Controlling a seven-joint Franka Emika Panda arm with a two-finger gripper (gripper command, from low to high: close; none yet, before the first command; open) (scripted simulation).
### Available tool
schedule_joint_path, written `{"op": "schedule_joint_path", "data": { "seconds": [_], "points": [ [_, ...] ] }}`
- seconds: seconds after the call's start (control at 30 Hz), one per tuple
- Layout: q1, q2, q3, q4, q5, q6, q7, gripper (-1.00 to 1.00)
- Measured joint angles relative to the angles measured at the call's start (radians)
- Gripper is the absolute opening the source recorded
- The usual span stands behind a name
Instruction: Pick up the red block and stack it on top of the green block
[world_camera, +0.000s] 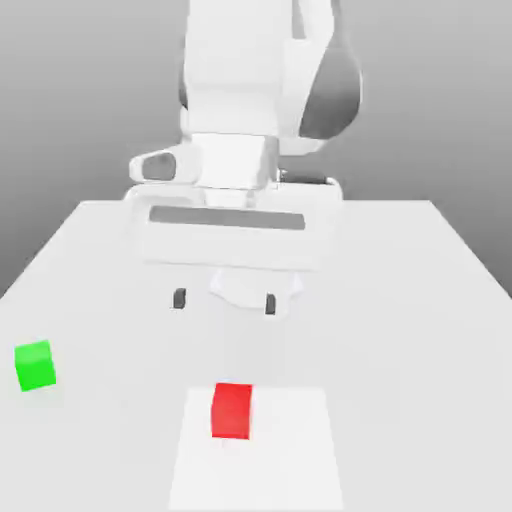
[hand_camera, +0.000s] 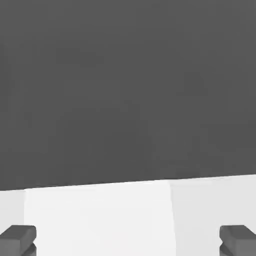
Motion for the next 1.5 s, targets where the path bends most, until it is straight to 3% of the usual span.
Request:
{"op": "schedule_joint_path", "data": {
  "seconds": [0.13,0.33,0.37,0.6,0.83,0.97,1.17,1.5],
  "points": [
    [-0.001,0.144,-0.006,-0.080,0.050,0.098,-0.037,0.00],
    [-0.005,0.360,0.000,-0.062,0.065,0.279,-0.048,0.00],
    [-0.005,0.384,0.000,-0.059,0.065,0.300,-0.048,-1.00],
    [-0.007,0.384,0.002,-0.059,0.062,0.300,-0.045,-1.00],
    [-0.014,0.166,0.001,-0.088,0.057,0.112,-0.037,-1.00],
    [-0.005,0.144,-0.107,-0.064,0.056,0.066,0.034,-1.00],
    [-0.232,0.146,-0.205,-0.016,0.058,0.020,0.157,-1.00],
    [-0.391,0.151,-0.392,0.065,0.055,-0.056,0.367,-1.00]
  ]
}}
